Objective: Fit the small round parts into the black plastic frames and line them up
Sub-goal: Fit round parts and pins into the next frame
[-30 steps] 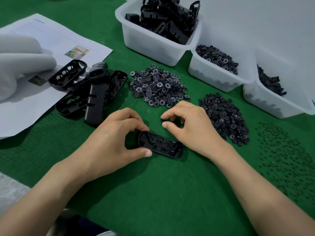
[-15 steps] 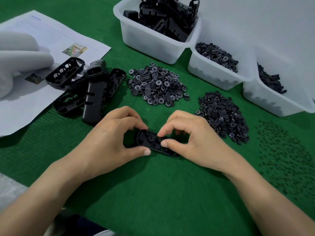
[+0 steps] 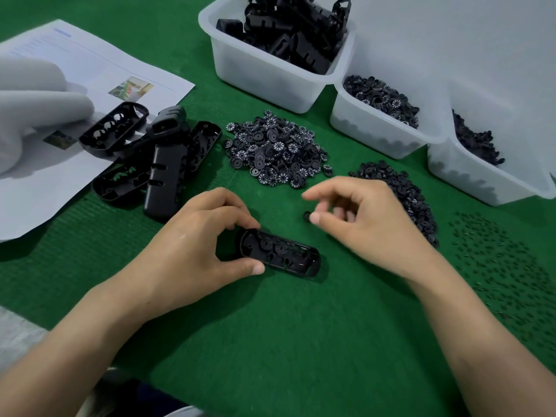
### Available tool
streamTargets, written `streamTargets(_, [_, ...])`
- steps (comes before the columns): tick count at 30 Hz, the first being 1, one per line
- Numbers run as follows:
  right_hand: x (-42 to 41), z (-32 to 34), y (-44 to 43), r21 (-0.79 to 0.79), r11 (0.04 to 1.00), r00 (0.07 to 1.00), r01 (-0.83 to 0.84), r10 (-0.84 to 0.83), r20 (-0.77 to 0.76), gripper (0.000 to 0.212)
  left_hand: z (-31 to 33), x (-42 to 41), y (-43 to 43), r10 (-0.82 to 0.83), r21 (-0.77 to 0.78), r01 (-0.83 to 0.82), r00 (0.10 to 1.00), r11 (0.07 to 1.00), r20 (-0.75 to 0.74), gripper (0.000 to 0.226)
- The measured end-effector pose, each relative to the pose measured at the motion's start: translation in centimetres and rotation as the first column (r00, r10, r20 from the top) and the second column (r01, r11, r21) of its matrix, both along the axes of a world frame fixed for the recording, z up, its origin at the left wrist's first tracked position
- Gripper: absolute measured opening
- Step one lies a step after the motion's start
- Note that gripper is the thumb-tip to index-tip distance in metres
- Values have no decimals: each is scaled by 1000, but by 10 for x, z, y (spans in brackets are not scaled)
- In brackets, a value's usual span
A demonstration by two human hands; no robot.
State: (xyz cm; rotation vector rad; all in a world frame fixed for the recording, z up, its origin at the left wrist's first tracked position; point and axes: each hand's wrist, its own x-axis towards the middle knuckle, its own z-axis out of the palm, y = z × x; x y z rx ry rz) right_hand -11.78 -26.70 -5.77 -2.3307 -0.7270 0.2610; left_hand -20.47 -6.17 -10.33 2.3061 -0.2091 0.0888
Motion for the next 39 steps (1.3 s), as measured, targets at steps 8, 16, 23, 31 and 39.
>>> streamTargets(8, [3, -12, 2, -244, 969, 986, 50, -9, 165, 14, 0, -1, 0, 6, -9, -6, 1000, 1000, 3, 54])
streamTargets(16, [-19, -2, -8, -96, 986, 969, -137, 154, 194, 10, 1, 0, -1, 7, -11, -7, 1000, 1000, 5, 55])
streamTargets(23, [-30, -7, -5, -251, 947, 864, -199, 291, 412, 13, 2, 0, -1, 2, -12, -2, 1000, 1000, 5, 55])
streamTargets(31, [-30, -5, -6, -147, 982, 936, -119, 160, 315, 22, 3, 0, -2, 3, 4, -3, 1000, 1000, -6, 55])
streamTargets(39, [-22, 5, -58, 245, 909, 939, 338, -344, -17, 31, 10, 1, -17, 2, 116, -1, 1000, 993, -8, 52])
